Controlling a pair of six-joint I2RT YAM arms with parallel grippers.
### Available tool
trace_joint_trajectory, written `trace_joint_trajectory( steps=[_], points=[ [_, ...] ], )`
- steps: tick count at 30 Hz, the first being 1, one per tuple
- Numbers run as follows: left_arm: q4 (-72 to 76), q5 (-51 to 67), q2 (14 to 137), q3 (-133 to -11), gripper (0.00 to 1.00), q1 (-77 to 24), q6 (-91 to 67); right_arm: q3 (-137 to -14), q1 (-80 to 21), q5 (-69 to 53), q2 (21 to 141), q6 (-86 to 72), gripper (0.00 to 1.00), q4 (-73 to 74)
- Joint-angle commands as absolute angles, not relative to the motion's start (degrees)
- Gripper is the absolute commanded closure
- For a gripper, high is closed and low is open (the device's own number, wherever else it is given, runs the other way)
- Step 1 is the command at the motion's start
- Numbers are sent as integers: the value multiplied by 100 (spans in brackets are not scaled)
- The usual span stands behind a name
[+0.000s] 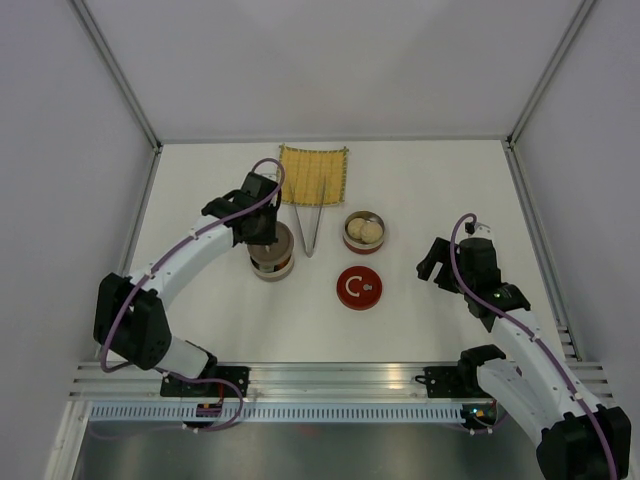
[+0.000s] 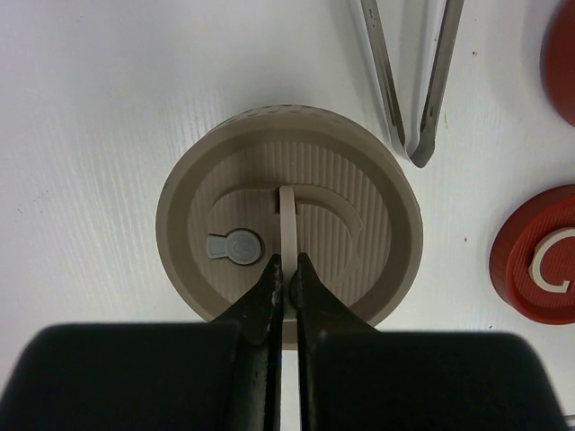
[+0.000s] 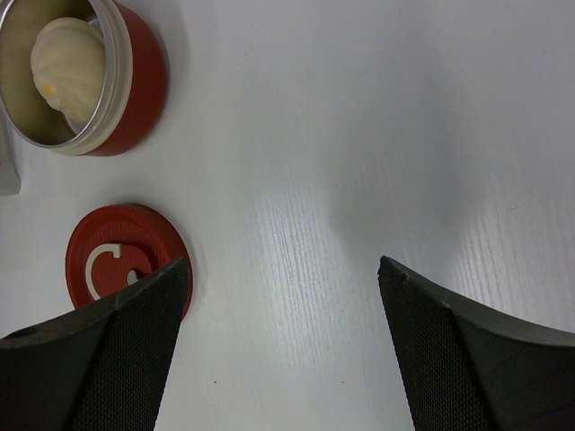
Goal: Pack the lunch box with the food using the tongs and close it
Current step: Close the box lid on the packing box.
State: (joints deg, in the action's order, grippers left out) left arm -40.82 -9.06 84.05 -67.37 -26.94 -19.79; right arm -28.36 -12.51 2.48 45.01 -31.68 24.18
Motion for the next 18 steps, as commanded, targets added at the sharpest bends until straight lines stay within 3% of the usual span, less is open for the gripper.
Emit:
trace_joint_trajectory(
  steps=[1,9,18],
  points=[
    [-4096,-1142,8613,-6873,98,-2847,-1775,-3024,-1239,316,4553,-3129,8,2320],
    [-4061,-1634,9070,-6715,98,-2883,-1881,-3024,-1239,352,4491,-3129,8,2364],
    [-3735,-1336,9334,-6320,98,-3120,-2048,-2980,-1239,369,4474,-3129,8,2382]
  ],
)
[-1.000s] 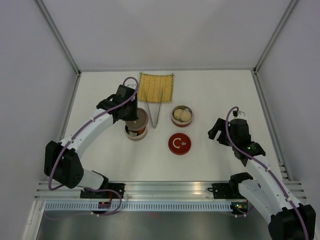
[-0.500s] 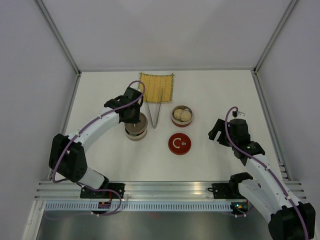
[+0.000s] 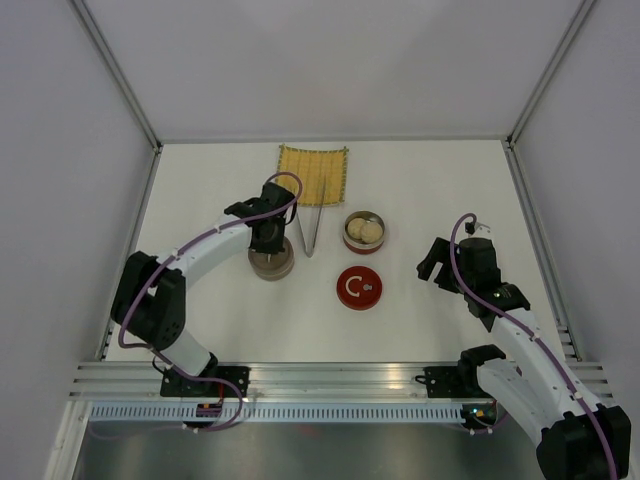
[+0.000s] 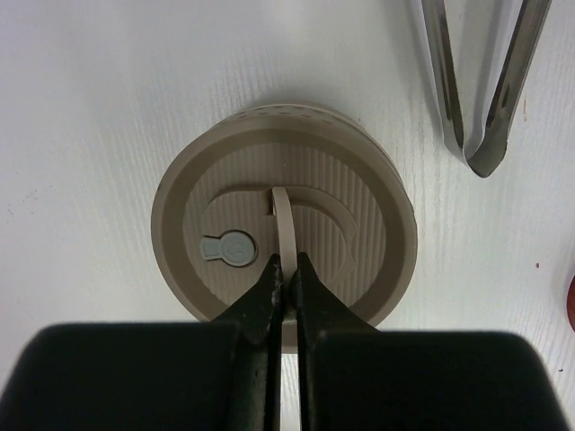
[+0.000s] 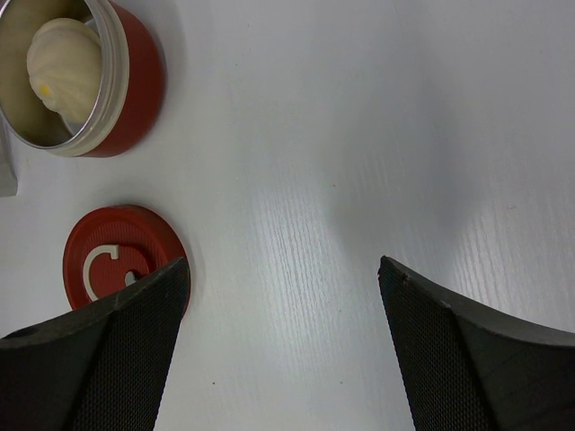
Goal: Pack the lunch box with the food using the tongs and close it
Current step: Close the box lid on the packing box.
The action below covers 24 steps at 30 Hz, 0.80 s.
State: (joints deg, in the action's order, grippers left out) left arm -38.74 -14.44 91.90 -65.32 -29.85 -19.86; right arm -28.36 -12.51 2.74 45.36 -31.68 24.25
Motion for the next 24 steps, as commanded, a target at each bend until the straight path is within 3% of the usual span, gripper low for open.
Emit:
trace_joint_trajectory(
  steps=[1,18,24],
  points=[
    [-3718,-1345,9325,-6285,98,-3164,-2091,-2988,-1239,369,4474,-3129,8,2382],
    [-3507,-1968,9747,-5459,98,-3744,-2978,-2971,-1239,334,4500,-3155,7,2356],
    [-2744,-1337,9316,-4660,98,-3753,-3699,-2971,-1239,255,4588,-3155,7,2259]
  ],
)
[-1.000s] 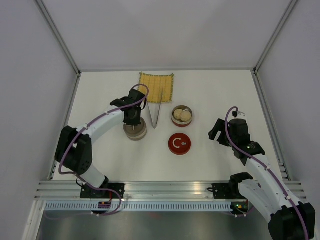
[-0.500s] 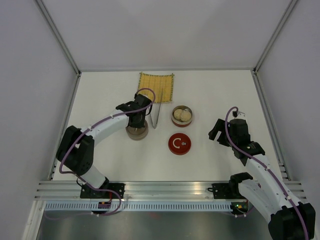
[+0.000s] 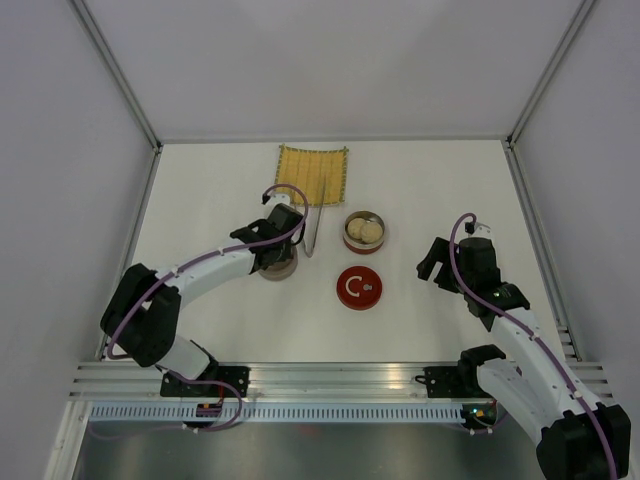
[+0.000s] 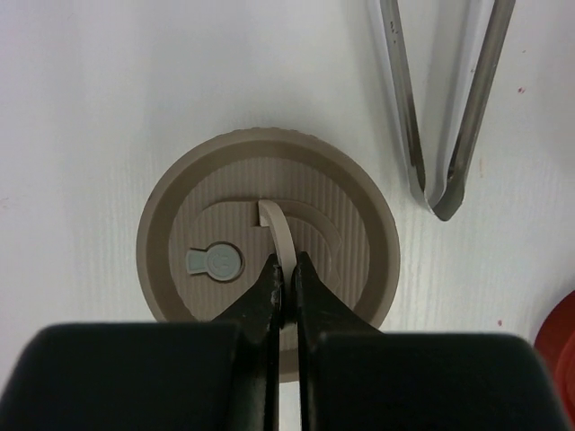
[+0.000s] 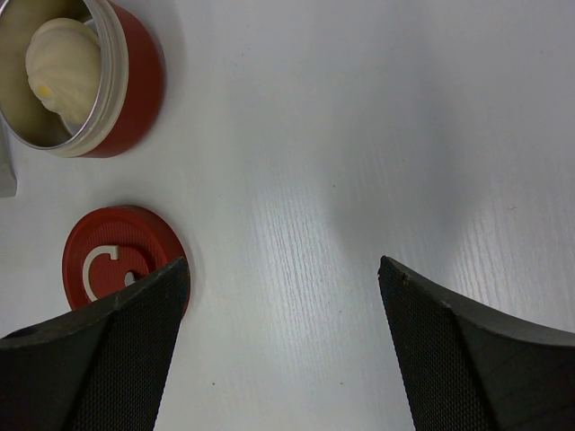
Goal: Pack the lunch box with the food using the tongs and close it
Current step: Close the box lid on the packing box.
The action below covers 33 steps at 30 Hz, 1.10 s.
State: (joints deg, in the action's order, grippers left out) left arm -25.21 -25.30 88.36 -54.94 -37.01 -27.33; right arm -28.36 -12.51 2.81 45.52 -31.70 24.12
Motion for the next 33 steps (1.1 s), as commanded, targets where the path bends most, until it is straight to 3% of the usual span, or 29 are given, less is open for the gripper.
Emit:
trace_joint_trajectory(
  steps=[1,7,17,23,30,33],
  points=[
    [-2742,-1319,9351,-4650,98,-3762,-3752,-2962,-1231,237,4597,-3164,7,2250],
    [-2777,-1424,9642,-4729,98,-3929,-3849,-2953,-1239,106,4667,-3173,7,2206],
    [-3506,-1916,9097,-5079,89,-3929,-3701,-3023,-1239,53,4667,-3182,7,2232],
    [-3954,-2162,8816,-5080,78,-3920,-3656,-3050,-1239,26,4658,-3173,7,2276],
    [-4069,-2188,8526,-4790,75,-3911,-3797,-3041,-1239,18,4641,-3155,7,2285],
    [-4104,-2153,8315,-4790,65,-3911,-3788,-3059,-1239,26,4649,-3147,7,2276]
  ],
)
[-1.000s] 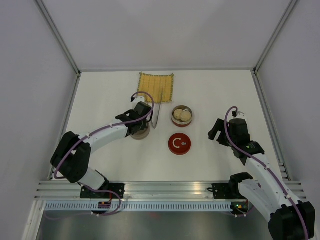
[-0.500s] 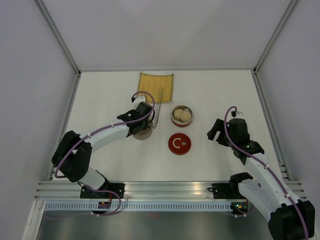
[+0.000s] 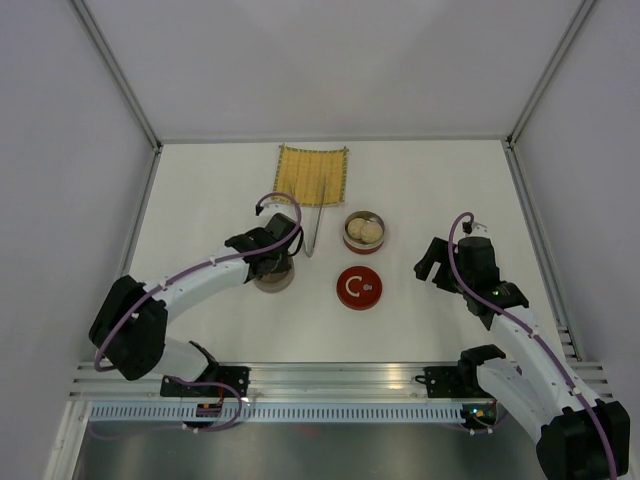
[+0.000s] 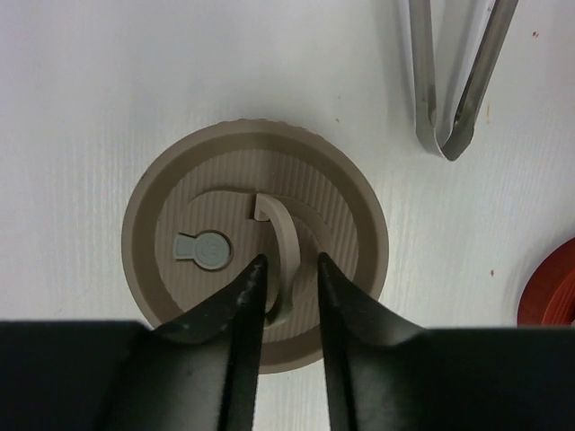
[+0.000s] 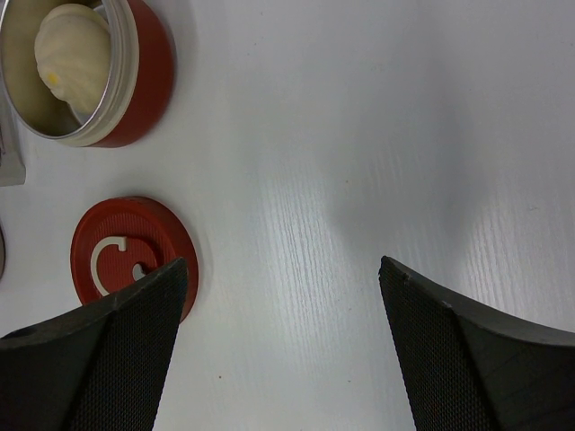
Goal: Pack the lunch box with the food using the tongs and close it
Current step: Close the box lid on the packing box, then pick up the box lid from the center of the board.
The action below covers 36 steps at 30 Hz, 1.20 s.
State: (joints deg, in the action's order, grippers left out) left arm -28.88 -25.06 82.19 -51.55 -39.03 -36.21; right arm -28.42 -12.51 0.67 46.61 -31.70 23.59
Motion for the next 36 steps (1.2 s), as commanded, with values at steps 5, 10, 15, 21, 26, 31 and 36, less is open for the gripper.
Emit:
trace_joint_trajectory(
  steps=[5,10,15,21,26,31,36],
  points=[
    [-4183,-2241,7955,-5000,42,-3885,-3630,-3094,-1239,26,4658,-3129,6,2285],
    [-4411,-2337,7656,-5483,28,-3867,-3419,-3085,-1231,26,4650,-3138,6,2311],
    [-4666,-2391,7304,-6019,24,-3867,-3183,-3111,-1239,26,4614,-3103,6,2408],
    [-4729,-1708,6847,-6538,19,-3937,-2892,-3076,-1248,26,4614,-3199,5,2391],
    [-4308,-1056,6996,-6513,20,-4569,-2471,-3032,-1239,-237,4632,-3357,5,2320],
    [-3587,-721,7663,-6653,20,-5535,-1873,-3032,-1239,-281,4632,-3507,5,2399],
    [-3130,-615,8602,-6969,24,-5766,-2134,-2989,-1239,-351,4527,-3551,5,2487]
  ],
)
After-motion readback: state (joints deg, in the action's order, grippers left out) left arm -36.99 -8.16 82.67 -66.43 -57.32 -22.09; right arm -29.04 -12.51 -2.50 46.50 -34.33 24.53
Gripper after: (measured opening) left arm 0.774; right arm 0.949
